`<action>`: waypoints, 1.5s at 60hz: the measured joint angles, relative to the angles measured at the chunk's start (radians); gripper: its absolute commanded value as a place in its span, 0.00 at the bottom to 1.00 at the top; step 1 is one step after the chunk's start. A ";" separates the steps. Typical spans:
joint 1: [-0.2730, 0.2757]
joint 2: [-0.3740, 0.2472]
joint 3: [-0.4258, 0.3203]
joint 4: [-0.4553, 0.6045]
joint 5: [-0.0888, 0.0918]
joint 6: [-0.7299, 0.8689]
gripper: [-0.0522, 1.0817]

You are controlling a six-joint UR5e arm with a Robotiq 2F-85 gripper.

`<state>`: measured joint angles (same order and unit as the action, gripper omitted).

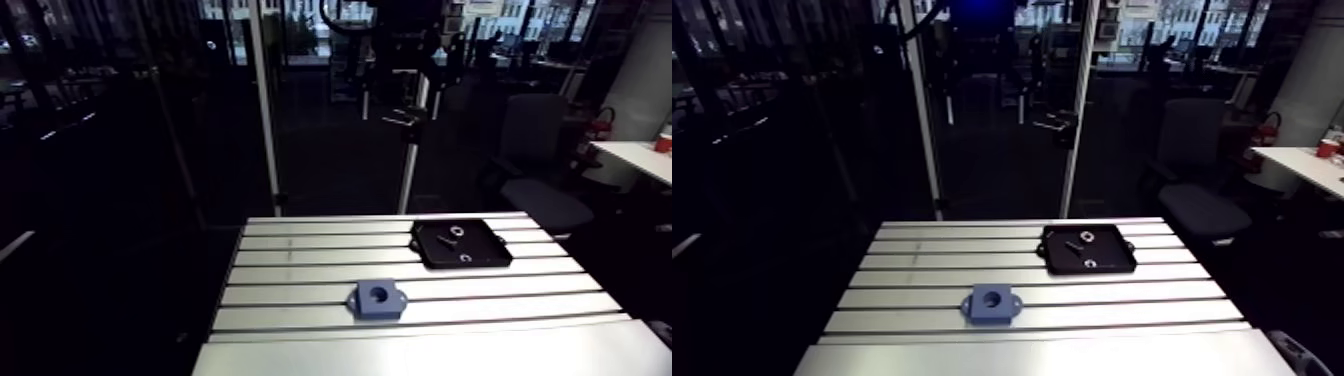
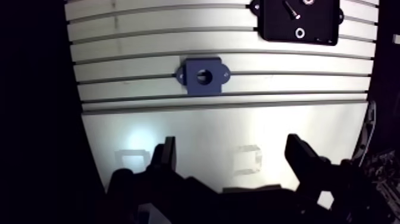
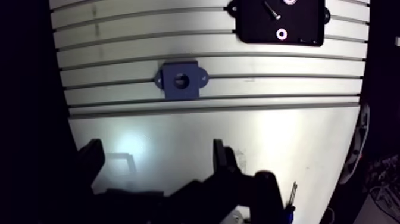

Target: Pick up the bearing and press it into the housing until flush.

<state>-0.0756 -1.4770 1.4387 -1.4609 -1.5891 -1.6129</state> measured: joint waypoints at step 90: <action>-0.232 0.394 -0.072 -0.343 -0.041 -0.246 0.05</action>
<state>-0.3081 -1.0835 1.3664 -1.8044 -1.6298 -1.8594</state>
